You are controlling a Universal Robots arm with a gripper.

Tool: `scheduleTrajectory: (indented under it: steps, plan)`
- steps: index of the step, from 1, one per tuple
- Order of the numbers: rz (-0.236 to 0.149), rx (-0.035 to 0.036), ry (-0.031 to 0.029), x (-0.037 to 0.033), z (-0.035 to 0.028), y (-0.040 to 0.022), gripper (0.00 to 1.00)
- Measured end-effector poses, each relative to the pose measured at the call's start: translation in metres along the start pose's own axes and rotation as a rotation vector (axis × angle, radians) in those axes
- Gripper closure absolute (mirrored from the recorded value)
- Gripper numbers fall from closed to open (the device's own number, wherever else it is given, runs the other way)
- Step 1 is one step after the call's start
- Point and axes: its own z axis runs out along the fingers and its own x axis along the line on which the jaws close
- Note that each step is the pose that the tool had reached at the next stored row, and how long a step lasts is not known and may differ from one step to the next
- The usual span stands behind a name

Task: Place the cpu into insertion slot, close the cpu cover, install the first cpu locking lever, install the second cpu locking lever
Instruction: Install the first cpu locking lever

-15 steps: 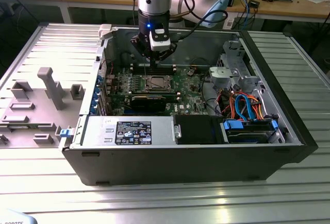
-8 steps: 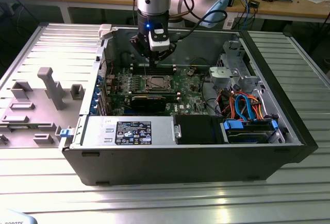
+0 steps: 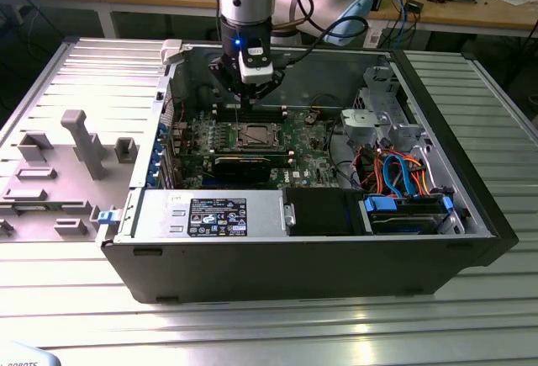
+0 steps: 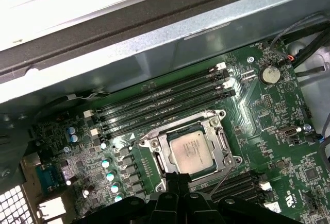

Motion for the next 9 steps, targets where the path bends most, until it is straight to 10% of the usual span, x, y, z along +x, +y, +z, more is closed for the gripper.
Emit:
scheduleTrajectory:
  steps: [9]
  plan:
    - [-0.031,-0.0007,0.0002,0.0,0.0,0.0,0.89]
